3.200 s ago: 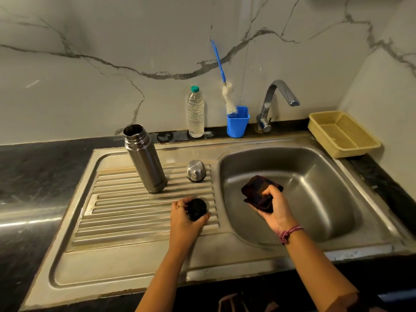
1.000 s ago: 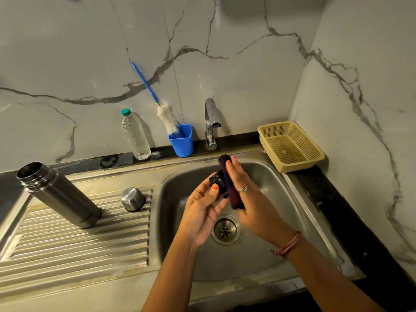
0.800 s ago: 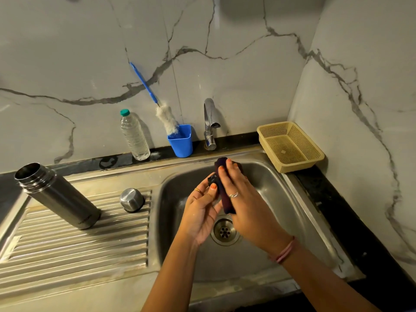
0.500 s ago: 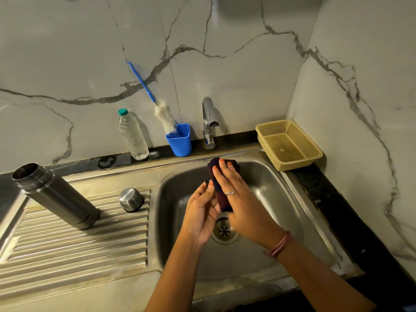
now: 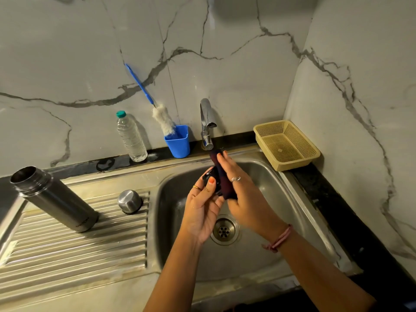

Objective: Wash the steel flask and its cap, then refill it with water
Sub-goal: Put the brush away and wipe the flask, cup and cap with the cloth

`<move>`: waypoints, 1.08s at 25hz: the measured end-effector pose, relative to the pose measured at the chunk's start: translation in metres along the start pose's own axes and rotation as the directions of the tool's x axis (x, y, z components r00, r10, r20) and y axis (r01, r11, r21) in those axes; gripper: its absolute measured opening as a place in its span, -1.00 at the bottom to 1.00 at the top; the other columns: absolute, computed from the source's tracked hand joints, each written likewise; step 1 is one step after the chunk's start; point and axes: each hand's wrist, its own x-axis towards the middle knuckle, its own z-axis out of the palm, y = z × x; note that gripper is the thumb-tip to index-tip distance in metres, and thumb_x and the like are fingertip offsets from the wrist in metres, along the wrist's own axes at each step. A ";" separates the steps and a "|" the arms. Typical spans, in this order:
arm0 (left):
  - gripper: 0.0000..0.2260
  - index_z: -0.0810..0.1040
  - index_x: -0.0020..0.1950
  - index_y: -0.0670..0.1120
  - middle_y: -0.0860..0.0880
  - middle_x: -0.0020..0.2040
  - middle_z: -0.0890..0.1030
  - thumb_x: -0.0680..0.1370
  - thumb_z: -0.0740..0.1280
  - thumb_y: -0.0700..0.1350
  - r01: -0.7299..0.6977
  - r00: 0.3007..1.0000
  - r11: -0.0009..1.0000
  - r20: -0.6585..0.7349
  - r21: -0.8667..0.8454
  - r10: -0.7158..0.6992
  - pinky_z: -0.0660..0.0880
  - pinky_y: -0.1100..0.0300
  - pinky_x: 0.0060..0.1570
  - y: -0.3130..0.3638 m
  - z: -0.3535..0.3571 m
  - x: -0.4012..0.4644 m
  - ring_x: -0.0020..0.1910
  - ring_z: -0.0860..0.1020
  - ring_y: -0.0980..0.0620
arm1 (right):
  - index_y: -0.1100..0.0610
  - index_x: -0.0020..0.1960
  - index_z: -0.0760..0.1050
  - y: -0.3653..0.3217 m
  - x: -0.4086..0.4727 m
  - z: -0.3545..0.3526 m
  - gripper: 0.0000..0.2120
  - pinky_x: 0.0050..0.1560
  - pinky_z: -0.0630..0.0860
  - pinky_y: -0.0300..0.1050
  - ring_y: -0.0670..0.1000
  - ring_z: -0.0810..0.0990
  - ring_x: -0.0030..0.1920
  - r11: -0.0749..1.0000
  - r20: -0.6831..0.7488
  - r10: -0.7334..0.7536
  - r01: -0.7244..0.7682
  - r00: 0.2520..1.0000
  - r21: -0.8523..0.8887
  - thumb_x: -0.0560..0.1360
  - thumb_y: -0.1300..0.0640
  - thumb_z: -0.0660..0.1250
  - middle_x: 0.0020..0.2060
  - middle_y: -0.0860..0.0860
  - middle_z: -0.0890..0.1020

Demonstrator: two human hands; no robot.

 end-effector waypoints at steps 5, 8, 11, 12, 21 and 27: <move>-0.50 0.57 0.22 -0.21 -0.20 0.04 0.65 0.33 0.59 -0.14 0.008 1.000 0.999 0.002 -0.044 -0.008 0.65 0.15 -0.10 0.003 -0.004 0.000 -0.06 0.66 -0.02 | 0.11 0.54 0.04 -0.004 -0.009 0.009 -0.21 0.47 0.16 -0.03 0.06 0.00 0.54 0.962 -0.014 -0.150 0.143 0.989 -0.231 0.41 0.38 0.30 0.54 0.08 0.03; -0.53 0.51 0.27 -0.24 -0.24 0.10 0.62 0.40 0.51 -0.17 0.031 0.998 0.998 -0.045 -0.060 -0.034 0.65 0.13 -0.09 0.002 -0.005 -0.004 -0.05 0.67 -0.05 | 0.10 0.55 0.04 0.002 -0.009 0.008 -0.20 0.47 0.15 -0.09 0.01 -0.01 0.54 0.984 0.020 -0.124 0.125 0.992 -0.129 0.41 0.42 0.29 0.54 0.03 0.04; -0.43 0.40 0.37 -0.27 -0.32 0.23 0.54 0.41 0.48 -0.18 0.033 0.996 0.996 -0.077 -0.088 -0.040 0.65 0.14 -0.13 0.001 -0.003 -0.006 0.03 0.65 -0.11 | 0.10 0.54 0.03 0.008 0.001 -0.003 -0.20 0.45 0.24 -0.02 -0.04 0.11 0.51 0.996 0.022 0.030 -0.032 0.999 0.082 0.41 0.48 0.26 0.52 0.03 0.15; -0.51 0.41 0.36 -0.29 -0.32 0.22 0.54 0.47 0.42 -0.19 0.022 0.995 0.996 -0.090 -0.090 -0.030 0.66 0.13 -0.12 0.001 -0.004 -0.005 0.03 0.64 -0.11 | 0.10 0.54 0.02 0.005 0.000 -0.002 -0.19 0.46 0.24 -0.02 -0.01 0.10 0.52 0.999 0.010 0.022 -0.022 1.000 0.049 0.42 0.46 0.27 0.52 0.04 0.13; -0.74 0.52 0.18 -0.29 -0.26 0.05 0.64 0.55 0.24 -0.19 0.012 0.995 1.000 -0.103 -0.020 -0.014 0.65 0.12 -0.03 0.003 0.005 -0.005 -0.02 0.67 -0.08 | 0.10 0.55 0.01 0.003 -0.004 -0.002 -0.20 0.45 0.24 -0.05 0.02 0.06 0.53 0.999 -0.044 -0.025 0.023 0.999 -0.048 0.43 0.44 0.28 0.54 0.05 0.06; -0.62 0.58 0.21 -0.24 -0.25 0.10 0.62 0.46 0.45 -0.09 0.038 0.993 0.998 -0.110 0.049 -0.032 0.60 0.08 0.05 0.003 0.004 0.000 0.01 0.63 -0.08 | 0.11 0.54 0.01 0.005 -0.010 0.009 -0.17 0.47 0.17 -0.01 0.06 -0.02 0.54 0.957 -0.018 -0.169 0.159 0.985 -0.242 0.41 0.41 0.32 0.54 0.07 0.02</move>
